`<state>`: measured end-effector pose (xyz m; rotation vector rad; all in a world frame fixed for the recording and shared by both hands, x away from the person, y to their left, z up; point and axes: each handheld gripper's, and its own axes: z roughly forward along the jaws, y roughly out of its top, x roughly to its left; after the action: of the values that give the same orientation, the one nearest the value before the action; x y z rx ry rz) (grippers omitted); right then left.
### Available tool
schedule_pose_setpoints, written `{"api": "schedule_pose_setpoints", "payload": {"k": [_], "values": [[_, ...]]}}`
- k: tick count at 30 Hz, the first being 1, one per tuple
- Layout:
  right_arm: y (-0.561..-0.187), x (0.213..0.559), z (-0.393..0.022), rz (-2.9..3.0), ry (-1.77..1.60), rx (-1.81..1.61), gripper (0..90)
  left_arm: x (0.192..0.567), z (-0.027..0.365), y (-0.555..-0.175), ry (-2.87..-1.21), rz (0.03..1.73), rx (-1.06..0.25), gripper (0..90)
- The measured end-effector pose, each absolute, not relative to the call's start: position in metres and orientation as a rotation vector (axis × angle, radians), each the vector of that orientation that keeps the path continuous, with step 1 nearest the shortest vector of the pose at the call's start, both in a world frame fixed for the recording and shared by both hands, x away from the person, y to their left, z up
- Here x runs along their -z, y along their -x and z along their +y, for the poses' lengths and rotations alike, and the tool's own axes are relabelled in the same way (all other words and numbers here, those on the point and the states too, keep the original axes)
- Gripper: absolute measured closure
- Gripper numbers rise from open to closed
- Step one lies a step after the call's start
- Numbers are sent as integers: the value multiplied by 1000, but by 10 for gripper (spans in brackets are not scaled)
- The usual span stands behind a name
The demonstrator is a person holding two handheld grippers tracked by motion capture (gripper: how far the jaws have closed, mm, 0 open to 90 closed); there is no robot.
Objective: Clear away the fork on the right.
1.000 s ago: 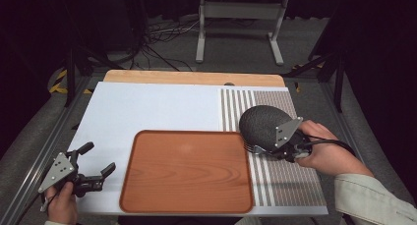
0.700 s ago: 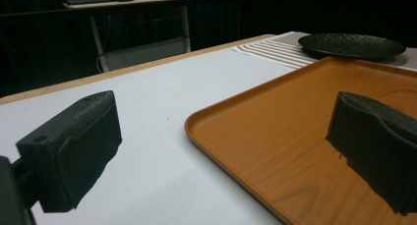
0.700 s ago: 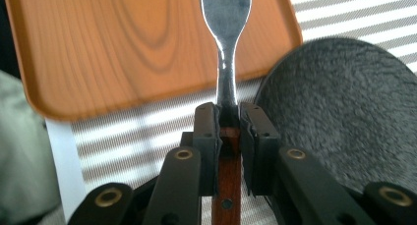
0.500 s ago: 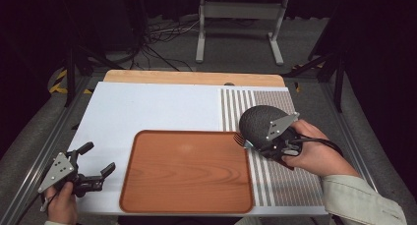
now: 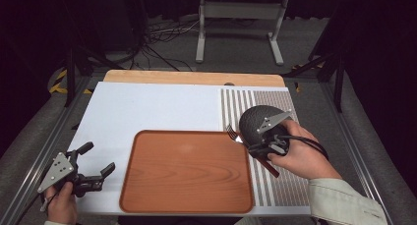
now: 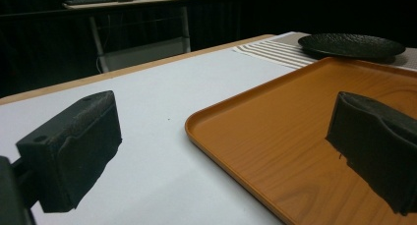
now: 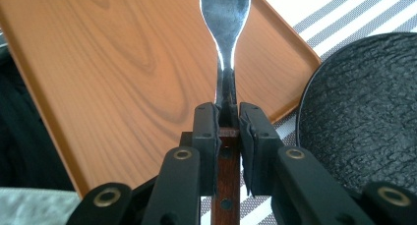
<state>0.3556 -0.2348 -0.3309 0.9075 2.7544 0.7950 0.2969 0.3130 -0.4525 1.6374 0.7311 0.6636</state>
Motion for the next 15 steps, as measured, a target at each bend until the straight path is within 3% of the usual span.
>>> {"api": "schedule_pose_setpoints", "payload": {"k": [15], "values": [[-351,336,-212,2707,-1186,-802,788,452,314,-297,-1641,728,-666,7]]}}
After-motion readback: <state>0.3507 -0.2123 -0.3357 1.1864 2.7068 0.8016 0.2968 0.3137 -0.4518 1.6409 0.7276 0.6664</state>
